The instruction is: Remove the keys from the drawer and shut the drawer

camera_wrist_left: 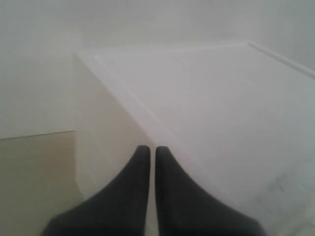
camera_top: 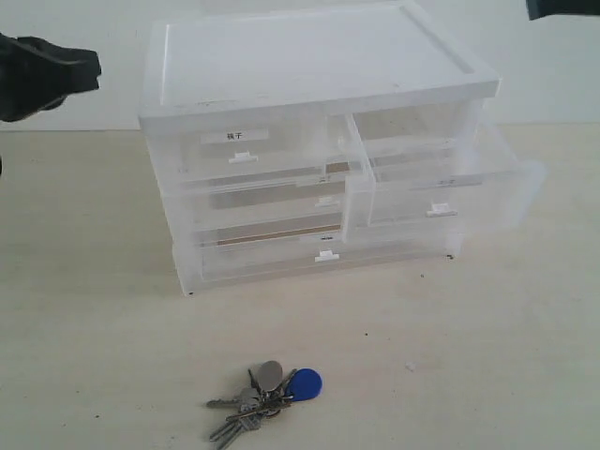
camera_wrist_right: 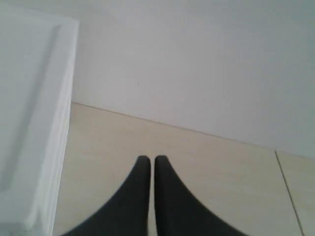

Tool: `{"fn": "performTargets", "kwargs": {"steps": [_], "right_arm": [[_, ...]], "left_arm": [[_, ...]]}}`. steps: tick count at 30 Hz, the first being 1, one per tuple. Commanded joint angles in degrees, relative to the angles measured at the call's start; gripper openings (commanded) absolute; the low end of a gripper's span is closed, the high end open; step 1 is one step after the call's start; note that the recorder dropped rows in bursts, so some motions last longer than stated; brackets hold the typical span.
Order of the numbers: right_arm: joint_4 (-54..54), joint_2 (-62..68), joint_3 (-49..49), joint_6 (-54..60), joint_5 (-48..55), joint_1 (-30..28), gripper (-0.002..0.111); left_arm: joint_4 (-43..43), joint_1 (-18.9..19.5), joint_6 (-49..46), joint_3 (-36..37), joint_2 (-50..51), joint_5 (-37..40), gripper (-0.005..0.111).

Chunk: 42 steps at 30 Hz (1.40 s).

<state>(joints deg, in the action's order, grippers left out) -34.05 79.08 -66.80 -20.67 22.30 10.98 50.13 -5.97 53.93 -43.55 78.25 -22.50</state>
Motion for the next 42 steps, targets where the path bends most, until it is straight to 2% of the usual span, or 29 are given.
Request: {"fn": "performTargets", "kwargs": {"steps": [1,4,7,10,15,24,30,34,38,40,41,42], "right_arm": [[22.62,5.14,-3.41,17.19,0.28,-6.47,0.000],[35.51,8.59,-4.69,29.77,2.12,-6.37,0.000],[46.41,10.54,-5.24,37.35,3.89,-6.37,0.000],[50.31,10.69,-5.24,40.79,5.37,-6.37,0.000],[51.63,10.69,-5.24,42.20,9.36,-4.86,0.000],[51.73,10.18,-5.24,42.08,12.62,5.08,0.000],[51.58,3.22,-5.24,39.24,16.46,9.66,0.000],[43.51,1.37,-5.24,36.32,17.40,9.53,0.000],[40.04,-3.58,-5.24,36.03,20.05,9.63,0.000],[19.49,-4.04,-4.75,18.42,18.80,9.12,0.000],[5.98,-2.58,-3.20,5.05,18.69,7.91,0.000],[3.21,-1.16,-2.15,2.58,18.52,6.83,0.000]], "left_arm": [[0.74,0.12,5.49,-5.17,4.08,3.72,0.005],[11.43,0.12,17.81,-8.09,8.37,1.40,0.005],[14.13,0.12,21.61,-9.63,11.52,0.83,0.005],[14.13,0.12,21.94,-9.63,13.09,-1.89,0.005],[14.43,0.12,22.38,-9.63,13.86,-4.66,0.005],[18.64,0.12,23.68,-9.63,13.86,-6.61,0.005],[18.65,0.12,23.68,-9.78,13.40,-9.66,0.005],[21.32,0.12,24.75,-9.78,13.47,-9.66,0.005],[20.93,1.35,22.30,-9.78,12.39,-4.67,0.005],[21.35,3.36,22.80,-9.66,10.35,-5.06,0.005],[21.73,4.33,23.30,-9.07,8.87,-5.06,0.005],[21.73,4.76,23.18,-8.70,7.99,-4.79,0.005]]}}
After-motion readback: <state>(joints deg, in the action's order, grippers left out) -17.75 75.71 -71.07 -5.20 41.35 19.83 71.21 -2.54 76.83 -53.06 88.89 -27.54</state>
